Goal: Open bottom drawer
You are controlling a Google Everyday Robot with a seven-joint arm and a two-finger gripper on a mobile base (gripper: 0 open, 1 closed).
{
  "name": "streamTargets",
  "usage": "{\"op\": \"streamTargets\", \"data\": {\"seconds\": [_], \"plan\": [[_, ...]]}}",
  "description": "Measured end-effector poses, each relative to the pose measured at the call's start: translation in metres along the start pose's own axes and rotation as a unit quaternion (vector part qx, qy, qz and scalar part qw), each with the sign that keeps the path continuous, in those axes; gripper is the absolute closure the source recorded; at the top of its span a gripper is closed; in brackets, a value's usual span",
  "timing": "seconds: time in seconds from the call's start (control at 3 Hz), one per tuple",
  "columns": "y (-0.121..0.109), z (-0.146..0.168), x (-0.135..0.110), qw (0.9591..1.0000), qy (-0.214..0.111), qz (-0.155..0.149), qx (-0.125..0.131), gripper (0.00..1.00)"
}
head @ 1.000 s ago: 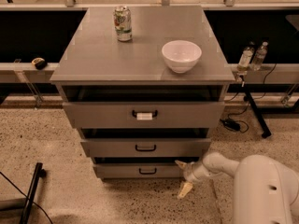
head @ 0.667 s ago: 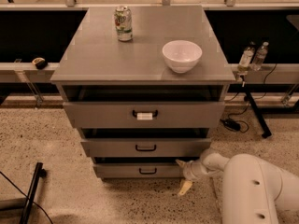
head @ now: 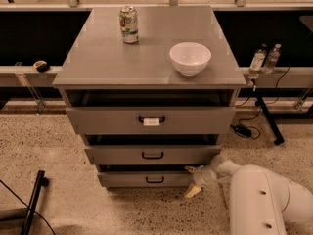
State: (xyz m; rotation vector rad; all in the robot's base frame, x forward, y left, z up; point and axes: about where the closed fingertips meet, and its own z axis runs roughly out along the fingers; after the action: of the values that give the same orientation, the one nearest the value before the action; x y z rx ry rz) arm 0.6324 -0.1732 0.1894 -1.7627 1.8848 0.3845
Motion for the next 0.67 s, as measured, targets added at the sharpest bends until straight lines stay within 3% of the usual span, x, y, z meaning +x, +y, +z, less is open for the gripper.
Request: {"op": "streamTargets", "data": {"seconds": [0.33,0.67], "plan": [[0.001,-0.013,-0.01,0.9995,0.003,-0.027,0.016,0.35],[0.051,-0.012,-0.026,0.9977,0.012,-0.066,-0.009,0.48]]}}
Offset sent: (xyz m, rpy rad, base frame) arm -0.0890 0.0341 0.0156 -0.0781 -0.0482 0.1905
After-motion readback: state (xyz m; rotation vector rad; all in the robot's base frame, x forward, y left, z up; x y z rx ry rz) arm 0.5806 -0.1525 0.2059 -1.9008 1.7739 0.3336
